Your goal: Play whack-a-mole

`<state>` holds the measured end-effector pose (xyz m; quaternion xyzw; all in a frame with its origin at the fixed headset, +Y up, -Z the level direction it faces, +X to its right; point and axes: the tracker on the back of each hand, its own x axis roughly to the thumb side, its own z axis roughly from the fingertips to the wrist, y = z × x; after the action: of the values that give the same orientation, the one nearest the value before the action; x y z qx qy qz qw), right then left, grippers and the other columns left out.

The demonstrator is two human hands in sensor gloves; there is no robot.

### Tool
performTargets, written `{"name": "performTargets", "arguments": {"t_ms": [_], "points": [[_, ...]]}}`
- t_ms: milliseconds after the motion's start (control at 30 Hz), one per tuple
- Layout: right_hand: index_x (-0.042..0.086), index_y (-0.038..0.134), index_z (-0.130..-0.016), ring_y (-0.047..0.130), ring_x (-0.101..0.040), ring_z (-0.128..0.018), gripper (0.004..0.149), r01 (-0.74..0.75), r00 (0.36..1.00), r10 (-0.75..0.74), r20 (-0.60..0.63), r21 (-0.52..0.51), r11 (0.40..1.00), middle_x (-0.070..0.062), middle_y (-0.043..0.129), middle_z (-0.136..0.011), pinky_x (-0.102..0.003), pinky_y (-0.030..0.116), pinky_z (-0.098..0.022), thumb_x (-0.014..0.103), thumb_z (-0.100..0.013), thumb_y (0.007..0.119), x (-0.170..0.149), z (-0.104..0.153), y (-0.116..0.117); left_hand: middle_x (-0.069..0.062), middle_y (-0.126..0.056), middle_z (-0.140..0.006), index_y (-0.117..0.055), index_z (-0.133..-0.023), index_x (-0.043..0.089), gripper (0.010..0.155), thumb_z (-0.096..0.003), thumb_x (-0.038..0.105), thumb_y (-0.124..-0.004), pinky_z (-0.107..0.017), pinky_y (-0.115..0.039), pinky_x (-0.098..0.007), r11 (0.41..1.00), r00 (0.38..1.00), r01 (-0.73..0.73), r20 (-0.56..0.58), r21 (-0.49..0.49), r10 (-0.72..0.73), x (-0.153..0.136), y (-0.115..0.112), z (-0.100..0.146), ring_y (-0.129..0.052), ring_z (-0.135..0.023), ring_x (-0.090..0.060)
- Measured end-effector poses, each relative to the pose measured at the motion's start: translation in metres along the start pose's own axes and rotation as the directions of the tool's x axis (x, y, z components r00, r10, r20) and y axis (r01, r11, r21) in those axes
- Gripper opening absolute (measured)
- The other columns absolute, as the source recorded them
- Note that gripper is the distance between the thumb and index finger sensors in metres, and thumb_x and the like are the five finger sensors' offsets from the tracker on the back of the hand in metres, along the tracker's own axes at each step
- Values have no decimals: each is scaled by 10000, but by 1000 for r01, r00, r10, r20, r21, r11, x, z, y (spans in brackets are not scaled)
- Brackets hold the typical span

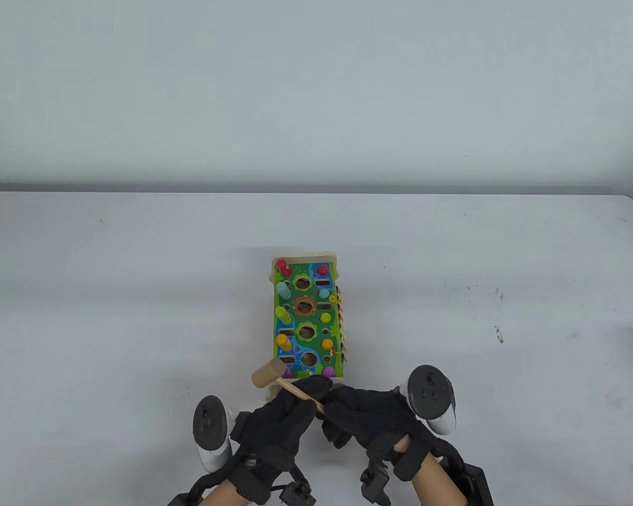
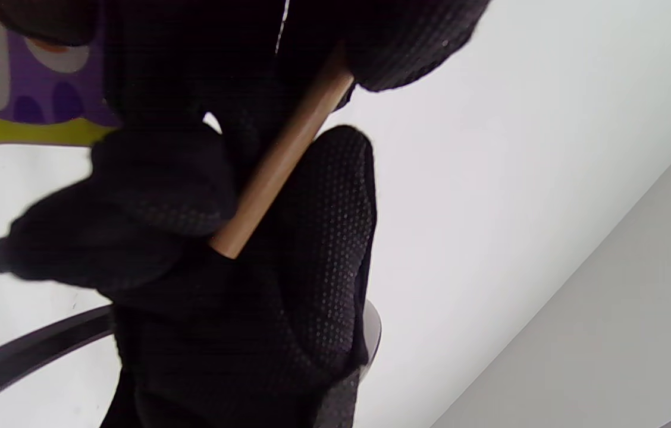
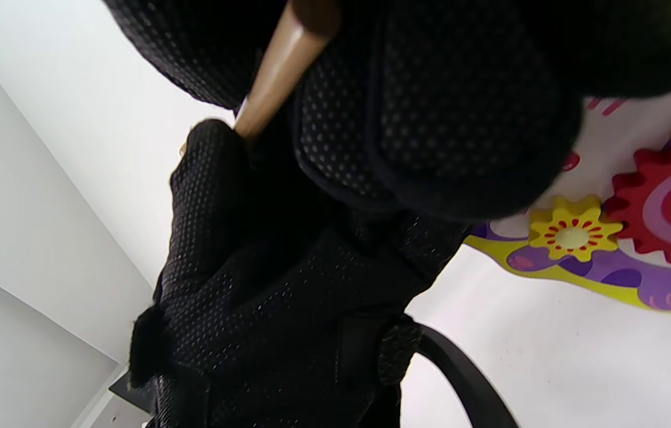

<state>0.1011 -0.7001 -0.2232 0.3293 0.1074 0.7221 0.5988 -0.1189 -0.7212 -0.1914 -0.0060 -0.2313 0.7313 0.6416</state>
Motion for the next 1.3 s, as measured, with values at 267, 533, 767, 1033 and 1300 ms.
{"name": "performTargets", "arguments": {"t_ms": [267,533,767,1033,1300], "points": [[-58,809,-813,980,-354,-348,505,-135,990,143,16,-249,959,-188,943,-572,-553,747,-326,367,-577,673,3,13,-38,-370,-708,-955,-674,-972,19,502,-553,293,-657,-586,-582,-752,999,999,25,30,20,-26,18,18,4,-853,-753,-584],[-82,678,-956,848,-542,-632,615,-593,798,581,-163,-390,705,-333,781,-830,-689,600,-475,404,-579,685,-9,25,-63,-358,-861,-811,-692,-941,-9,494,-545,284,-661,-517,-697,-703,972,971,204,104,113,-216,38,47,8,-992,-586,-512],[-45,539,-1067,496,-673,-916,706,-819,573,752,-324,-255,514,-387,474,-1058,-773,412,-559,446,-581,684,-28,27,-76,-328,-905,-720,-693,-927,-29,496,-540,279,-664,-517,-693,-698,901,906,393,93,182,-414,45,71,10,-1002,-505,-489],[-28,459,-1100,294,-675,-971,745,-891,449,796,-406,-145,429,-383,314,-1103,-793,297,-574,464,-585,676,-41,28,-84,-263,-898,-711,-695,-978,-32,532,-545,275,-667,-558,-642,-719,518,522,850,-27,94,-852,50,89,8,-952,-483,-464],[-30,446,-1103,288,-680,-967,747,-878,473,781,-408,-146,455,-387,306,-1101,-794,291,-572,461,-587,673,-41,28,-83,-259,-852,-754,-706,-1014,-12,531,-547,239,-669,-588,-601,-732,485,487,872,-40,63,-872,51,99,10,-915,-527,-463]]}}
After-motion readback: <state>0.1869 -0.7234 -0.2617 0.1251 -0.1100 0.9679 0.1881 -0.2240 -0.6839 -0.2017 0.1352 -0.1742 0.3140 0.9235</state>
